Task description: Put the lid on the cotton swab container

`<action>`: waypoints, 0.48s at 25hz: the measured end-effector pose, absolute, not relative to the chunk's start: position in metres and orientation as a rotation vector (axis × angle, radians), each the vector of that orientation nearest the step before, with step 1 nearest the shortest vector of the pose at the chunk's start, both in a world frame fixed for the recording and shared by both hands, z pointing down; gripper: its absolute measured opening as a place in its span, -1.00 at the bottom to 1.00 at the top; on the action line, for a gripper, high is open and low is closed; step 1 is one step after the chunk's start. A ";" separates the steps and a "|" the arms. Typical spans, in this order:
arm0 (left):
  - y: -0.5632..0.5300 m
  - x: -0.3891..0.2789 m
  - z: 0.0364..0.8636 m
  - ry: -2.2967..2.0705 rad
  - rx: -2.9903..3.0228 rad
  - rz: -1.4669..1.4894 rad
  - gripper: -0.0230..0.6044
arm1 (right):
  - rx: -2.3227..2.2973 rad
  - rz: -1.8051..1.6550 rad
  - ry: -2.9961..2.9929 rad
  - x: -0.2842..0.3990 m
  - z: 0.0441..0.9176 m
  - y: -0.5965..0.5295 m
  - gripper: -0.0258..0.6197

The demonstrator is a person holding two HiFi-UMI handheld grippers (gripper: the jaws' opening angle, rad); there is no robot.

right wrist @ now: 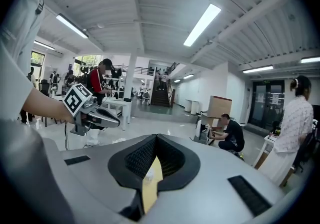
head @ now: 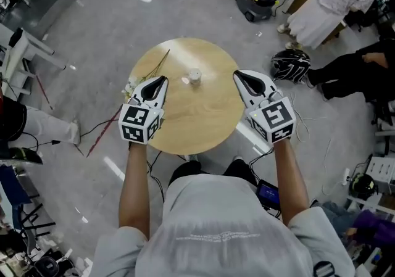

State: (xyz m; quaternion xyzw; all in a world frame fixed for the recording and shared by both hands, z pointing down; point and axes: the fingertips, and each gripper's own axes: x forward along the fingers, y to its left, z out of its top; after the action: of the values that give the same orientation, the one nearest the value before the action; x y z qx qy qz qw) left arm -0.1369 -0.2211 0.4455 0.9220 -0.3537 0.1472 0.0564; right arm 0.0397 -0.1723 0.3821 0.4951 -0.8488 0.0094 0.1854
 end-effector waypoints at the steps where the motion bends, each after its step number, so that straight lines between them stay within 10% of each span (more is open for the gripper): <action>1: -0.225 -0.134 0.452 -1.047 2.791 0.453 -0.86 | 1.399 0.035 -2.380 0.039 0.386 -0.175 -0.84; 12: -0.248 -0.093 0.571 -0.910 2.523 0.521 -0.51 | 1.378 0.182 -2.334 0.079 0.463 -0.202 -0.84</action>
State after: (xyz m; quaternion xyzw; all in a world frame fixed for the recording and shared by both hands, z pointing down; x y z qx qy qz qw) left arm -0.0925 -0.2476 0.5707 0.9042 -0.3261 0.1866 0.2033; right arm 0.0786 -0.2019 0.4625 0.4959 -0.8398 0.0657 0.2111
